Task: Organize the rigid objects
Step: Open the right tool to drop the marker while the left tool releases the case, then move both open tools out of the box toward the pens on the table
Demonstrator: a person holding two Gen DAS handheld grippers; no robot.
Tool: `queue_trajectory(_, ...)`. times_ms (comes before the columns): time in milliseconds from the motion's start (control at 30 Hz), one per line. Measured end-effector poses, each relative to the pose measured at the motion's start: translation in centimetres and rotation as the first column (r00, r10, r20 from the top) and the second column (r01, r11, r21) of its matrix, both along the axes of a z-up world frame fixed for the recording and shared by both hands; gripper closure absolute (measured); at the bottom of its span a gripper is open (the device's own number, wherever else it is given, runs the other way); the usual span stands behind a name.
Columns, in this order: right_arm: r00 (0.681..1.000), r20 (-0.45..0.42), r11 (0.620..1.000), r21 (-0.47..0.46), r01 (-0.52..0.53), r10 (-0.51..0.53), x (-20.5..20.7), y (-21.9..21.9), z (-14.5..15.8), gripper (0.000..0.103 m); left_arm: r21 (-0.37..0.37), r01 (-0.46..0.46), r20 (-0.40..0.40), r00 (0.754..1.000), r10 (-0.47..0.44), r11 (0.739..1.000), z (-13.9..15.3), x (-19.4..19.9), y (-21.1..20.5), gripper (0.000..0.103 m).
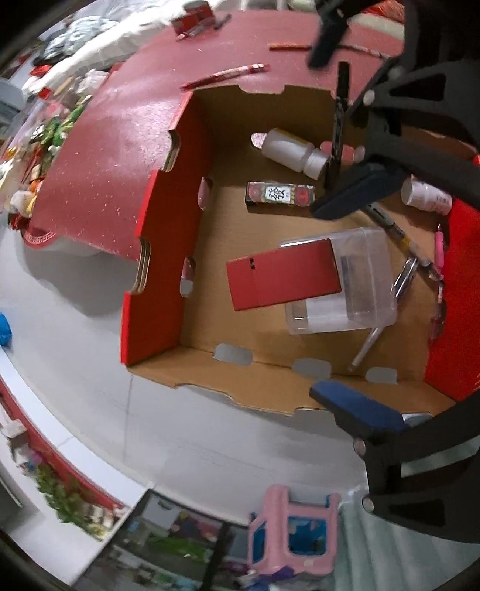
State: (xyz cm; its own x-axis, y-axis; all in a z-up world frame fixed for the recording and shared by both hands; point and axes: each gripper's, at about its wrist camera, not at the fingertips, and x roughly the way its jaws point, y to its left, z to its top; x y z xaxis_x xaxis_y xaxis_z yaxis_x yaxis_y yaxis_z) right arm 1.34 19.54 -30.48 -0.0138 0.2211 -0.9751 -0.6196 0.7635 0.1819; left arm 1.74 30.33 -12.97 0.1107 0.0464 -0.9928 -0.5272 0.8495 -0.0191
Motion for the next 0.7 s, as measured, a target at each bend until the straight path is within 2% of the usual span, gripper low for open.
queue_trajectory(33,1.000,0.009,1.000,0.023,0.020,-0.021,0.3,-0.7,0.4,0.005,-0.020,-0.018,0.008,1.000,0.019,1.000,0.1,-0.4,0.2,0.010)
queue_trajectory(67,0.999,0.011,0.998,0.049,0.041,-0.041,0.5,-1.5,0.8,0.005,-0.027,-0.030,0.014,0.999,0.031,0.999,0.3,-0.6,0.3,0.003)
queue_trajectory(100,0.998,0.003,0.996,0.060,0.060,-0.060,0.7,-2.4,1.1,0.005,-0.029,-0.040,0.020,0.999,0.040,0.999,0.5,-0.8,0.2,0.001)
queue_trajectory(267,0.988,-0.044,0.986,0.061,0.153,-0.150,0.8,-7.2,0.9,0.005,-0.026,-0.016,0.059,0.998,0.018,1.000,1.3,-1.6,-2.3,0.000)
queue_trajectory(433,0.943,-0.129,0.948,0.039,0.315,-0.307,-0.6,-14.6,-1.1,0.005,-0.096,0.005,0.069,0.998,0.002,0.995,1.1,-3.3,-4.9,0.000)
queue_trajectory(500,0.902,-0.178,0.917,-0.001,0.399,-0.393,-1.7,-18.4,-2.7,0.005,-0.105,0.024,0.065,0.998,-0.017,0.994,0.9,-4.1,-6.3,0.000)
queue_trajectory(567,0.845,-0.235,0.874,-0.048,0.484,-0.481,-2.5,-21.9,-4.5,0.005,-0.116,0.041,0.059,0.998,-0.035,0.992,0.7,-4.7,-7.5,0.000)
queue_trajectory(667,0.716,-0.326,0.777,-0.115,0.619,-0.618,-3.7,-27.2,-7.2,0.005,-0.145,0.064,0.030,0.998,-0.061,0.987,0.1,-5.2,-9.1,0.000)
queue_trajectory(700,0.656,-0.351,0.730,-0.140,0.669,-0.668,-4.2,-29.0,-8.0,0.005,-0.148,0.069,0.024,0.997,-0.067,0.987,-0.1,-5.2,-9.6,0.000)
